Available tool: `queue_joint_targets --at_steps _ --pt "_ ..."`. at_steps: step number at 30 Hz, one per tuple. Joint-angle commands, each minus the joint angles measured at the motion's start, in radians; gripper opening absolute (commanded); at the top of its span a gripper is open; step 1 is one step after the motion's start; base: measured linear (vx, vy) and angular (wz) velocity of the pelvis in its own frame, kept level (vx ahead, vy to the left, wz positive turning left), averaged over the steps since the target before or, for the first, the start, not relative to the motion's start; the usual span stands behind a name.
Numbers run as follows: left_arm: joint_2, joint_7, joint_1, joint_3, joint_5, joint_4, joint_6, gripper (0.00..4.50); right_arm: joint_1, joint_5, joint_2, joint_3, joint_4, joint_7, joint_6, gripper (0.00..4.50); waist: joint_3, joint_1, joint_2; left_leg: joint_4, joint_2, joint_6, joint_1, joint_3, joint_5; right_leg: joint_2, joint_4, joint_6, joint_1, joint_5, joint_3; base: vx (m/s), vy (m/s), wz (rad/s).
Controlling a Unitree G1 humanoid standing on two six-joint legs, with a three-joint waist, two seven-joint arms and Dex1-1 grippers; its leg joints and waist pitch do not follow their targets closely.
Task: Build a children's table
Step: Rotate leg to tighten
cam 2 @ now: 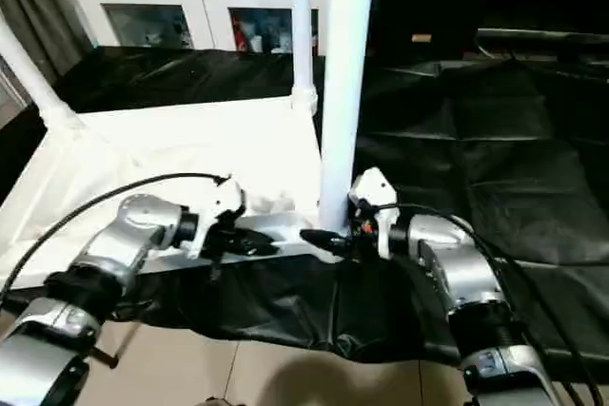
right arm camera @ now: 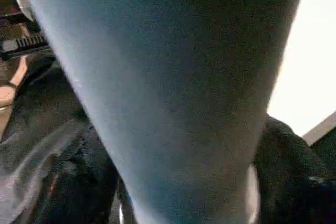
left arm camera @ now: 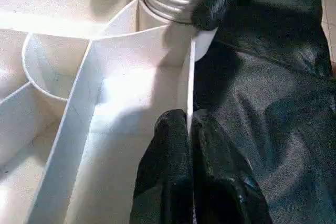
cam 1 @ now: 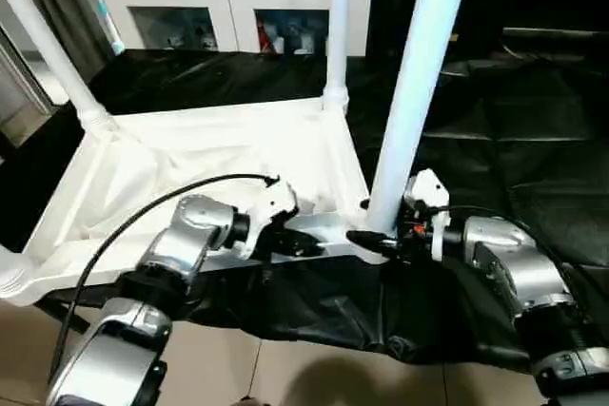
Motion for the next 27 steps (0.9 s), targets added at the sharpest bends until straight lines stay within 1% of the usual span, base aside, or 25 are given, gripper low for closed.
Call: queue_joint_targets --at_steps 1,2,3,4,5,6,7,8,9,10,11,12,14,15,16,17,18,19,20,22,23,24,25,26,27 --pt "-0.01 0.006 -0.002 0.014 -0.034 -0.019 0.0 0.0 0.011 -0.002 0.013 0.015 -0.024 0.002 0.01 3.01 -0.063 0.001 -0.021 -0.066 0.043 0.088 0.021 -0.019 -0.172 -0.057 -0.061 -0.252 0.045 -0.154 0.035 0.0 0.0 0.0" --pt "-0.021 0.037 -0.005 0.02 -0.03 -0.013 0.004 0.0 0.014 -0.011 0.023 0.014 -0.019 -0.024 0.013 2.97 -0.063 0.0 -0.021 -0.066 0.044 0.087 0.022 -0.019 -0.173 -0.056 -0.061 -0.251 0.044 -0.152 0.035 0.0 0.0 0.0" --pt "-0.031 0.071 -0.01 0.026 -0.024 -0.004 0.005 0.0 0.015 -0.02 0.035 0.01 -0.01 -0.057 0.014 2.82 -0.062 -0.001 -0.022 -0.066 0.043 0.085 0.021 -0.019 -0.171 -0.056 -0.06 -0.252 0.044 -0.147 0.036 0.0 0.0 0.0" --pt "-0.038 0.096 -0.013 0.031 -0.019 0.004 0.006 0.0 0.016 -0.027 0.043 0.008 -0.003 -0.082 0.015 2.82 -0.062 -0.001 -0.021 -0.067 0.042 0.082 0.022 -0.019 -0.175 -0.056 -0.061 -0.252 0.043 -0.154 0.035 0.0 0.0 0.0" --pt "-0.069 0.2 -0.036 0.05 -0.008 0.045 0.009 0.0 0.005 -0.073 0.085 -0.007 0.054 -0.233 0.003 2.78 -0.059 -0.007 -0.021 -0.069 0.041 0.068 0.022 -0.02 -0.191 -0.055 -0.066 -0.244 0.041 -0.184 0.035 0.0 0.0 0.0" --pt "-0.076 0.22 -0.041 0.053 -0.006 0.053 0.01 0.0 0.001 -0.08 0.094 -0.011 0.068 -0.266 0.003 2.77 -0.058 -0.009 -0.021 -0.071 0.04 0.059 0.024 -0.019 -0.204 -0.057 -0.069 -0.24 0.039 -0.205 0.036 0.0 0.0 0.0" --pt "-0.101 0.292 -0.06 0.064 0.002 0.084 0.023 0.0 -0.014 -0.101 0.13 -0.028 0.119 -0.387 0.015 2.77 -0.057 -0.012 -0.022 -0.073 0.037 0.04 0.027 -0.021 -0.225 -0.058 -0.074 -0.23 0.04 -0.252 0.036 0.0 0.0 0.0" --pt "-0.108 0.313 -0.066 0.066 0.005 0.092 0.029 0.0 -0.018 -0.106 0.141 -0.033 0.134 -0.422 0.021 2.76 -0.056 -0.015 -0.022 -0.074 0.036 0.031 0.025 -0.021 -0.229 -0.059 -0.073 -0.226 0.04 -0.267 0.036 0.0 0.0 0.0" --pt "-0.11 0.318 -0.067 0.066 0.006 0.094 0.031 0.0 -0.02 -0.107 0.144 -0.034 0.137 -0.431 0.023 2.75 -0.053 -0.017 -0.024 -0.077 0.035 0.022 0.026 -0.023 -0.24 -0.058 -0.079 -0.212 0.042 -0.298 0.036 0.0 0.0 0.0" --pt "-0.128 0.37 -0.081 0.072 0.013 0.116 0.031 0.0 -0.031 -0.106 0.169 -0.052 0.166 -0.503 0.034 2.75 -0.052 -0.018 -0.022 -0.077 0.034 0.023 0.031 -0.021 -0.261 -0.059 -0.085 -0.203 0.037 -0.328 0.038 0.0 0.0 0.0" --pt "-0.163 0.466 -0.107 0.089 0.016 0.156 0.027 0.0 -0.048 -0.102 0.216 -0.085 0.206 -0.623 0.046 2.74 -0.051 -0.019 -0.021 -0.078 0.034 0.018 0.032 -0.024 -0.272 -0.06 -0.087 -0.194 0.038 -0.346 0.038 0.0 0.0 0.0" --pt "-0.163 0.466 -0.107 0.089 0.016 0.156 0.027 0.0 -0.048 -0.102 0.216 -0.085 0.206 -0.623 0.046 2.74 -0.05 -0.022 -0.021 -0.079 0.033 0.015 0.031 -0.023 -0.273 -0.059 -0.089 -0.19 0.037 -0.352 0.039 0.0 0.0 0.0" --pt "-0.2 0.56 -0.134 0.108 0.014 0.192 0.019 0.0 -0.062 -0.101 0.262 -0.104 0.233 -0.705 0.042 2.74 -0.053 -0.022 -0.021 -0.08 0.034 0.011 0.036 -0.023 -0.275 -0.058 -0.091 -0.183 0.035 -0.35 0.039 0.0 0.0 0.0" --pt "-0.218 0.599 -0.147 0.116 0.013 0.211 0.013 0.0 -0.069 -0.106 0.286 -0.11 0.246 -0.734 0.032 2.74 -0.053 -0.022 -0.017 -0.08 0.033 0.013 0.035 -0.024 -0.275 -0.057 -0.091 -0.183 0.035 -0.341 0.039 0.0 0.0 0.0" --pt "-0.231 0.614 -0.154 0.117 0.014 0.22 0.005 0.0 -0.073 -0.114 0.303 -0.102 0.253 -0.736 0.01 2.74 -0.052 -0.021 -0.016 -0.081 0.033 0.012 0.035 -0.024 -0.284 -0.058 -0.092 -0.181 0.034 -0.344 0.039 0.0 0.0 0.0" --pt "-0.241 0.617 -0.16 0.115 0.014 0.226 0.001 0.0 -0.075 -0.119 0.315 -0.088 0.254 -0.722 -0.01 2.74 -0.052 -0.02 -0.019 -0.082 0.033 0.015 0.033 -0.025 -0.287 -0.058 -0.093 -0.175 0.036 -0.344 0.038 0.0 0.0 0.0" --pt "-0.25 0.62 -0.165 0.112 0.013 0.231 -0.002 0.0 -0.077 -0.122 0.324 -0.075 0.255 -0.708 -0.026 2.74 -0.052 -0.019 -0.019 -0.081 0.032 0.018 0.034 -0.024 -0.288 -0.058 -0.093 -0.174 0.036 -0.344 0.038 0.0 0.0 0.0" --pt "-0.25 0.619 -0.164 0.112 0.013 0.231 -0.002 0.0 -0.077 -0.121 0.324 -0.076 0.255 -0.707 -0.026 2.74 -0.053 -0.018 -0.019 -0.082 0.033 0.023 0.031 -0.025 -0.283 -0.059 -0.092 -0.174 0.039 -0.332 0.039 0.0 0.0 0.0" --pt "-0.25 0.606 -0.162 0.108 0.012 0.228 -0.006 0.0 -0.075 -0.1 0.326 -0.085 0.246 -0.688 -0.022 3.44 -0.053 -0.016 -0.019 -0.083 0.033 0.031 0.029 -0.026 -0.275 -0.059 -0.09 -0.175 0.041 -0.318 0.038 0.0 0.0 0.0" --pt "-0.246 0.577 -0.158 0.101 0.009 0.223 -0.012 0.0 -0.075 -0.077 0.323 -0.094 0.236 -0.656 -0.016 3.44 -0.053 -0.015 -0.02 -0.081 0.033 0.041 0.028 -0.025 -0.272 -0.059 -0.089 -0.178 0.042 -0.31 0.038 0.0 0.0 0.0" --pt "-0.238 0.544 -0.151 0.095 0.008 0.215 -0.015 0.0 -0.075 -0.074 0.311 -0.091 0.225 -0.633 -0.02 3.5 -0.053 -0.014 -0.018 -0.082 0.033 0.045 0.025 -0.026 -0.271 -0.06 -0.089 -0.176 0.043 -0.314 0.037 0.0 0.0 0.0" --pt "-0.229 0.504 -0.141 0.088 0.005 0.204 -0.02 0.0 -0.073 -0.07 0.296 -0.087 0.212 -0.601 -0.021 3.64 -0.053 -0.014 -0.018 -0.082 0.033 0.048 0.025 -0.027 -0.274 -0.06 -0.09 -0.174 0.044 -0.319 0.037 0.0 0.0 0.0" --pt "-0.217 0.451 -0.129 0.08 0.001 0.193 -0.03 0.0 -0.072 -0.066 0.277 -0.082 0.198 -0.559 -0.024 3.64 -0.052 -0.016 -0.02 -0.083 0.033 0.048 0.022 -0.027 -0.273 -0.06 -0.09 -0.172 0.045 -0.32 0.036 0.0 0.0 0.0" --pt "-0.208 0.426 -0.123 0.076 0.0 0.185 -0.028 0.0 -0.07 -0.065 0.263 -0.077 0.189 -0.529 -0.028 3.64 -0.053 -0.018 -0.021 -0.082 0.033 0.052 0.019 -0.027 -0.267 -0.061 -0.089 -0.174 0.048 -0.312 0.036 0.0 0.0 0.0" --pt "-0.201 0.405 -0.118 0.072 -0.001 0.18 -0.026 0.0 -0.068 -0.063 0.25 -0.073 0.181 -0.502 -0.03 3.64 -0.054 -0.019 -0.02 -0.082 0.034 0.054 0.019 -0.028 -0.262 -0.061 -0.087 -0.177 0.048 -0.306 0.035 0.0 0.0 0.0"
